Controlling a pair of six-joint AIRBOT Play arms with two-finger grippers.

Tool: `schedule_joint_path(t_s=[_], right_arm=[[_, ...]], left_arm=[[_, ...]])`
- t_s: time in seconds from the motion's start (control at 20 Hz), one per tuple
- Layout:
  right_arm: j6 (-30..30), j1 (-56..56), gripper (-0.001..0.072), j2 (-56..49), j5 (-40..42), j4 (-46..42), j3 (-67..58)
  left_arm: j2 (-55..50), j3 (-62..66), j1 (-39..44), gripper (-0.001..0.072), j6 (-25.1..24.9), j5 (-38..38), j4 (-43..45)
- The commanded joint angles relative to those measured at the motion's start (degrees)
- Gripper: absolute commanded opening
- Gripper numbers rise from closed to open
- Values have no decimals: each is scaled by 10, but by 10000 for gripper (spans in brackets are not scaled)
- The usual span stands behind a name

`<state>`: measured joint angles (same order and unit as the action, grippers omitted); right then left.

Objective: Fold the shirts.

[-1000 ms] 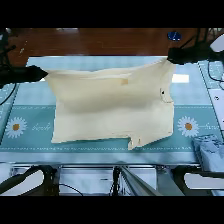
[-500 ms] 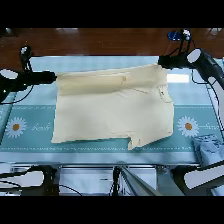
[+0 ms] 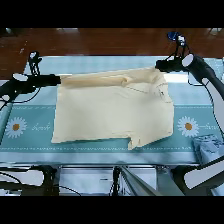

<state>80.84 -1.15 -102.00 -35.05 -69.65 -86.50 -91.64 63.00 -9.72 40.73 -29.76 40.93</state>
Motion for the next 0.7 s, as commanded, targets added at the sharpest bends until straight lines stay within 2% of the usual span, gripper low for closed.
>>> schedule_joint_path(t_s=[0.0, 0.15, 0.35, 0.45, 0.65], right_arm=[[2, -9, 29, 40, -113, -6, 0], [33, -17, 29, 79, -245, -40, 0], [51, -16, 29, 65, -379, -89, 5], [51, -16, 29, 52, -389, -90, 16], [50, -14, 29, 19, -343, -88, 23]], left_arm=[[11, 26, -23, 27, -15, -156, -2], [20, 53, -51, 27, 82, -316, 15], [14, 54, -58, 27, 122, -375, 49], [7, 54, -57, 27, 140, -378, 67], [-19, 54, -51, 27, 151, -394, 73]])
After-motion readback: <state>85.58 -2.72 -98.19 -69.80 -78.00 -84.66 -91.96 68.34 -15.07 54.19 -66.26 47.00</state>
